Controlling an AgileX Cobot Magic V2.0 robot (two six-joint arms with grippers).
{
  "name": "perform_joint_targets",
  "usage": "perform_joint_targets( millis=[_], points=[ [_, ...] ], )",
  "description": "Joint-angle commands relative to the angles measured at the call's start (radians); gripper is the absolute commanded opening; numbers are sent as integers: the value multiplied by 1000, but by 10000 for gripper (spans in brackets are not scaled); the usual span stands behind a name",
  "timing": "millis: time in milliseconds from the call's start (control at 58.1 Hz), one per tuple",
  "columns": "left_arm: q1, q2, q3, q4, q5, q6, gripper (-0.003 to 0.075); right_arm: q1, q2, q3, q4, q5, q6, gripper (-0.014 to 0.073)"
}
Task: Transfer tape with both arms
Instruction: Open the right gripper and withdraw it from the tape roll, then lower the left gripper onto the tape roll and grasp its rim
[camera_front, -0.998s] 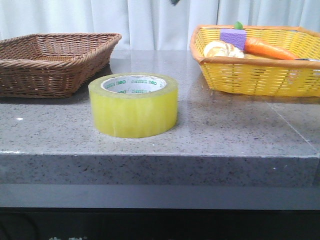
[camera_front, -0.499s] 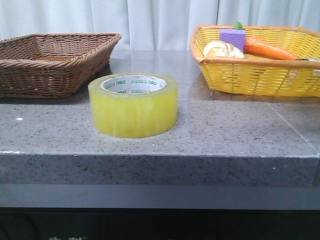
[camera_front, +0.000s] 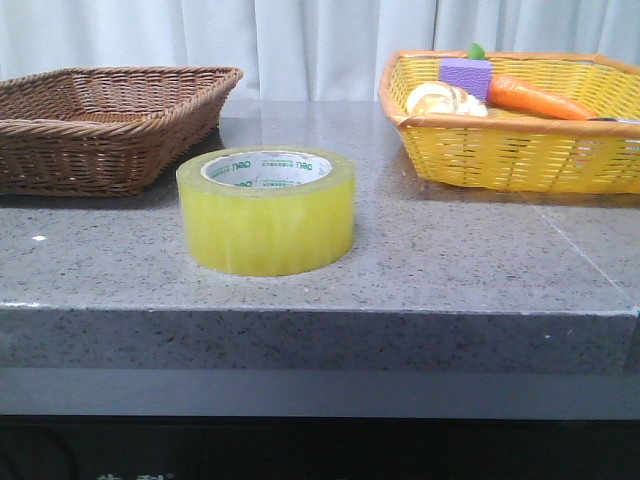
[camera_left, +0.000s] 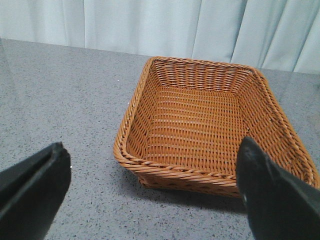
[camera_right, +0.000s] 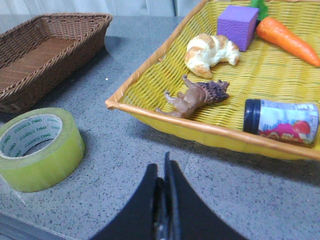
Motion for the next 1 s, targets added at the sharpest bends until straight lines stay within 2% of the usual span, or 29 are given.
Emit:
perform_joint_targets(
  millis=[0, 69, 172, 293, 447, 671, 981],
  points=[
    [1, 6, -36, 0, -66, -4, 659, -9, -60, 21, 11, -119, -9, -68],
    [-3, 6, -36, 0, -39, -4, 659, -9, -95, 45, 11, -143, -9, -68],
    [-44, 10, -55, -25, 74, -4, 659, -9, -108, 54, 11, -165, -9, -68],
    [-140, 28, -90, -161, 224, -4, 659, -9, -108, 54, 11, -170, -9, -68],
    [-273, 105, -150, -306, 295, -4, 659, -9, -108, 54, 11, -170, -9, -68],
    [-449, 365, -299, -297, 317, -4, 659, -9, -108, 54, 11, -170, -9, -68],
    [-507, 722, -509, -294, 412, -4, 655, -9, -108, 54, 11, -172, -9, -68]
  ],
)
